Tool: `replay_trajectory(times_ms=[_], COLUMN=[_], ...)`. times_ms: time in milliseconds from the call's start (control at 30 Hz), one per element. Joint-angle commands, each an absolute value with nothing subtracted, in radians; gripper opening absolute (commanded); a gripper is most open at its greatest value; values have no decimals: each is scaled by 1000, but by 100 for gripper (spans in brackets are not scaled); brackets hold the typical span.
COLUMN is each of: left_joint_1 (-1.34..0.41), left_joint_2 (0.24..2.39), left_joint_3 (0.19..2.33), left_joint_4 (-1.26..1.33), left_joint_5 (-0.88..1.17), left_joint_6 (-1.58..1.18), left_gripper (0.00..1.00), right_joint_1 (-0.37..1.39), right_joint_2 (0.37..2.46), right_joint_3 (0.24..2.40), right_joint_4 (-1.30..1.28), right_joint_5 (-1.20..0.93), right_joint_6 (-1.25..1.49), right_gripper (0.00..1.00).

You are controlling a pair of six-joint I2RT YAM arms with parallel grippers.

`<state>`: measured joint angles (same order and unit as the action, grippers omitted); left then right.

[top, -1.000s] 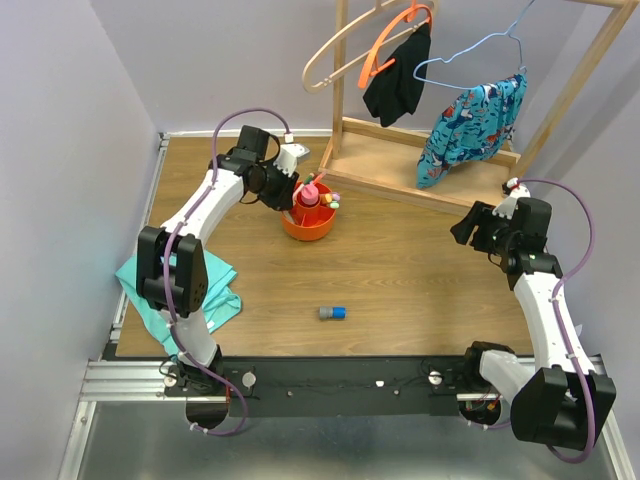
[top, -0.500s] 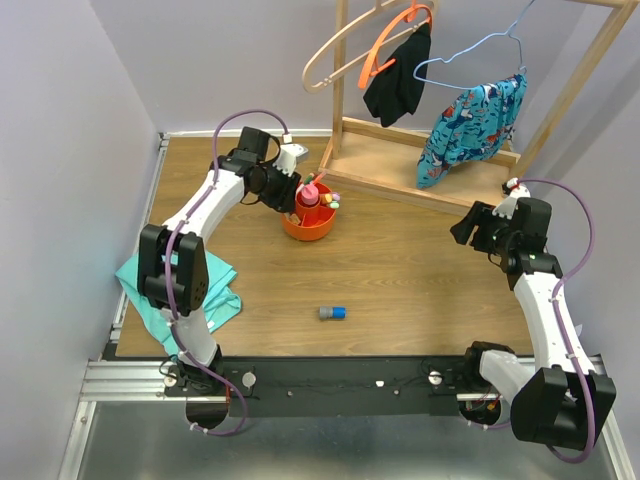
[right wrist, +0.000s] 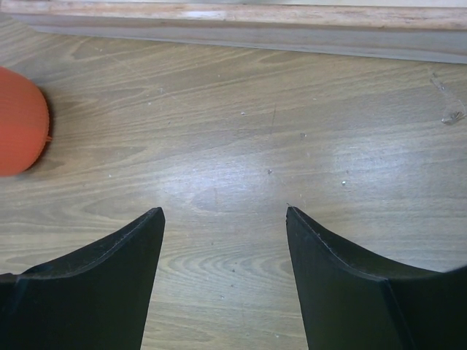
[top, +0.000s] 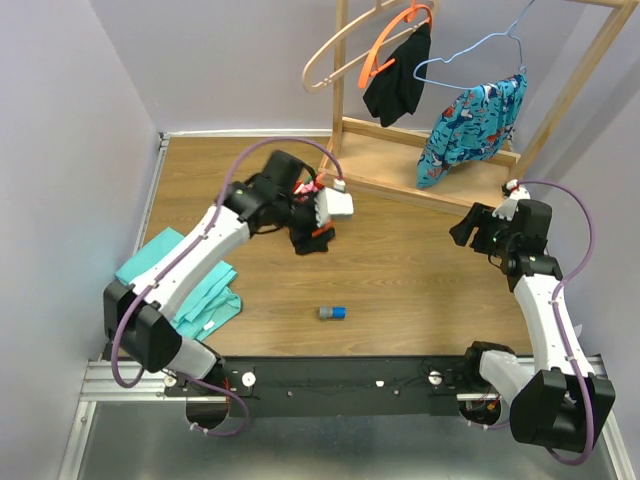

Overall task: Sort the stationery into containers
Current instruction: Pick up the stationery from the center of the board.

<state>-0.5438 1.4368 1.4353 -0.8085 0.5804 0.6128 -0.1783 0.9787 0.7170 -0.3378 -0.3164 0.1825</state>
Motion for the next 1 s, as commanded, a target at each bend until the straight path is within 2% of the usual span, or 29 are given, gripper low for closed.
replay_trajectory(times_ms=[0, 200, 233, 400, 967], left_joint_1=[-687, -831, -854, -891, -1017], left_joint_2=[1519, 1612, 1635, 1634, 1790], left_joint_3=[1378, 1373, 1368, 1233, 1250], left_joint_4=[-930, -936, -931, -819, -727], left_joint_5=[516, 361, 345, 324, 281], left_joint_6=[723, 720, 709, 650, 477], left_gripper=[72, 73, 76, 77, 68], right_joint_1=[-184, -184, -184, -184, -184], right_joint_2=[951, 925, 923, 923, 910], right_joint_3=[712, 707, 709, 726, 706], right_joint_4=[-334, -351, -351, -357, -357], right_joint_5=[-351, -359, -360, -339, -380], right_joint_6=[178, 167, 161, 146, 163], right_gripper=[76, 77, 77, 78, 78])
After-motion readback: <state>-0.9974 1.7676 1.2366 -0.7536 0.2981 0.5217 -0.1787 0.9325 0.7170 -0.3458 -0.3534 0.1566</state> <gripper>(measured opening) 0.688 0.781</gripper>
